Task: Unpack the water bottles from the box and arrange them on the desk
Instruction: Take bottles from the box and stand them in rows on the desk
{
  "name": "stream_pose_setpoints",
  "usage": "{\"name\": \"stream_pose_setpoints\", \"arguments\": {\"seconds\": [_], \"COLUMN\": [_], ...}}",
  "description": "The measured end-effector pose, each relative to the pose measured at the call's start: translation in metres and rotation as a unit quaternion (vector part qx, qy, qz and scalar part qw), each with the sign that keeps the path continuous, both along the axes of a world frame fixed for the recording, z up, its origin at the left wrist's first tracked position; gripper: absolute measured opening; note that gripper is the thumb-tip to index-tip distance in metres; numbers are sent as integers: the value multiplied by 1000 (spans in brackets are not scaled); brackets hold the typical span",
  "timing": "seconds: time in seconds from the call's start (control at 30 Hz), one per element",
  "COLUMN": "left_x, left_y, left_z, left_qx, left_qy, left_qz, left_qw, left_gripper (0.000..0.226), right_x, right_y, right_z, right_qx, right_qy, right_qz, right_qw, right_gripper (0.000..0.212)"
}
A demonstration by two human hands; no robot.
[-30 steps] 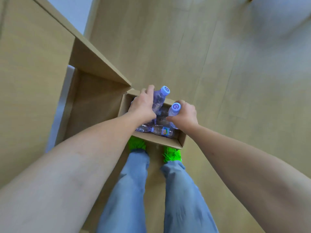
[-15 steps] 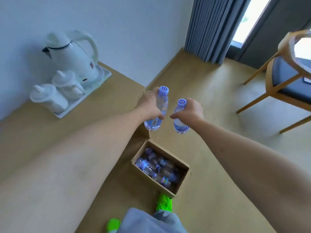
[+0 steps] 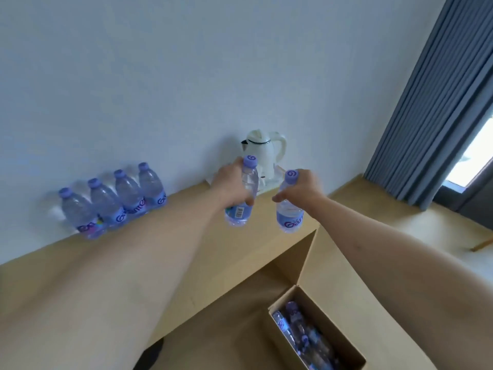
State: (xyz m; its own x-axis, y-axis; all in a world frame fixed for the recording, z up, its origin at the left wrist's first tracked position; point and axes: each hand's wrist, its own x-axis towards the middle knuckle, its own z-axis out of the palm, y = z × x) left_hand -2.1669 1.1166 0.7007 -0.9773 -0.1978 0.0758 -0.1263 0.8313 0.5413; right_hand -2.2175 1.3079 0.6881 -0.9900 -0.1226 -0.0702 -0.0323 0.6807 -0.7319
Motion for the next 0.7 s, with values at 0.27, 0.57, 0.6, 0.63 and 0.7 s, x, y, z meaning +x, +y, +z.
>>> {"name": "stream_pose_setpoints", "arguments": {"seconds": [0.27, 0.57, 0.6, 0.63, 0.7], "left_x": [129, 219, 224, 227, 231], "left_y": [-163, -256, -263, -269, -281], "left_z": [-20, -50, -53, -57, -65], "left_qx": [-6, 24, 34, 44, 74], "left_qy": [-23, -55, -54, -52, -42], "left_qz": [156, 309, 321, 330, 346], "left_qw": [987, 949, 945, 942, 934], "left_gripper": [83, 75, 78, 81, 84], "right_x": [74, 120, 121, 122, 119], "right_y": [-163, -300, -311, -322, -343], "right_z": [-12, -37, -40, -43, -51], "right_qx": [6, 32, 42, 50, 56], "right_qy": [-10, -33, -30, -28, -30], "right_qz": [132, 259, 274, 287, 311], "right_qw": [991, 965, 960, 956, 948], "right_gripper": [51, 49, 52, 54, 56]}}
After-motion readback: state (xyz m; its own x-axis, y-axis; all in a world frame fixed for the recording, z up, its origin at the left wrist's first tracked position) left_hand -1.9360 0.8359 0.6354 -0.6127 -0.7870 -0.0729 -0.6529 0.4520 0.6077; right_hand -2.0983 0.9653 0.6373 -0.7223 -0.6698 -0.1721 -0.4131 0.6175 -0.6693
